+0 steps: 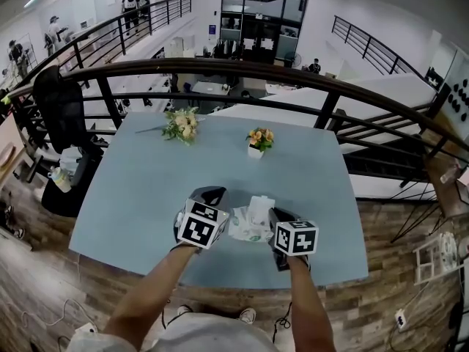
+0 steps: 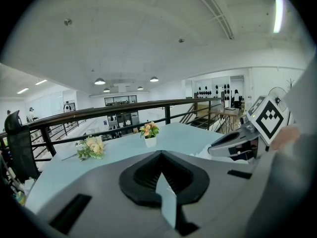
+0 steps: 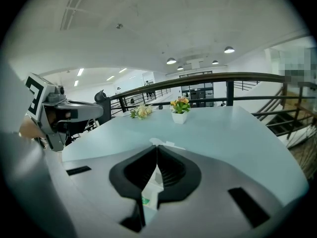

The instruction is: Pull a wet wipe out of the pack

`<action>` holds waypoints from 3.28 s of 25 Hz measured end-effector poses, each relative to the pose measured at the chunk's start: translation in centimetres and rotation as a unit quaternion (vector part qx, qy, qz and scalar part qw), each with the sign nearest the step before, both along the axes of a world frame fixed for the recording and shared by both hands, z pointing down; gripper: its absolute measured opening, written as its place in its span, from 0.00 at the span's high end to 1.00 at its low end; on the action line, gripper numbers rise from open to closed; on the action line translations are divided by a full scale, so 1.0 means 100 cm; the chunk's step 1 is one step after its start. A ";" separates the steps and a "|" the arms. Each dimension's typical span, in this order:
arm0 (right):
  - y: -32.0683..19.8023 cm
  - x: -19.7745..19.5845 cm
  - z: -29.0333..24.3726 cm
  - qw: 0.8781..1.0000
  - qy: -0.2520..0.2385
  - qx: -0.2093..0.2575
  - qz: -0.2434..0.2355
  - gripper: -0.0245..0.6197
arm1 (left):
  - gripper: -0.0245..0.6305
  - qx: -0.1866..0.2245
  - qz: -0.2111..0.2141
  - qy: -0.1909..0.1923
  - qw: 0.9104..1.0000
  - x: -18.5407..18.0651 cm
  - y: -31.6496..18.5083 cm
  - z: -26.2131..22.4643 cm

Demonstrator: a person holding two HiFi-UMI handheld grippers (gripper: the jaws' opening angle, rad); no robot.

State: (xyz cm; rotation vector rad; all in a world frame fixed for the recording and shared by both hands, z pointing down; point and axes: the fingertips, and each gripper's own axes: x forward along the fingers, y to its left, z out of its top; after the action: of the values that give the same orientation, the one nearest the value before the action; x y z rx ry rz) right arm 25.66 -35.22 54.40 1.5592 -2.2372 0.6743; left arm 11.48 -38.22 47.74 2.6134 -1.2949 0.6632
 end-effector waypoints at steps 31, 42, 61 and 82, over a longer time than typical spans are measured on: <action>0.021 0.016 -0.040 0.999 -0.011 0.047 0.019 0.95 | 0.97 0.009 0.012 0.003 1.000 0.013 0.020 -0.009; 0.031 0.024 -0.059 0.997 -0.004 0.069 0.038 0.95 | 0.97 0.011 0.032 0.008 0.999 0.029 0.031 -0.012; 0.063 0.067 -0.088 0.989 0.005 0.107 0.100 0.95 | 0.97 0.020 0.082 0.015 0.996 0.070 0.049 -0.020; 0.106 0.125 -0.114 0.971 0.040 0.147 0.186 0.95 | 0.97 0.020 0.134 0.025 0.991 0.120 0.064 -0.023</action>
State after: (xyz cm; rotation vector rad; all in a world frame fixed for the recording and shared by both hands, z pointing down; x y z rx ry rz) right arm 38.12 -24.62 43.04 2.1431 -2.0749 0.3714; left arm 23.50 -31.85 45.48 2.8448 -0.9613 0.6096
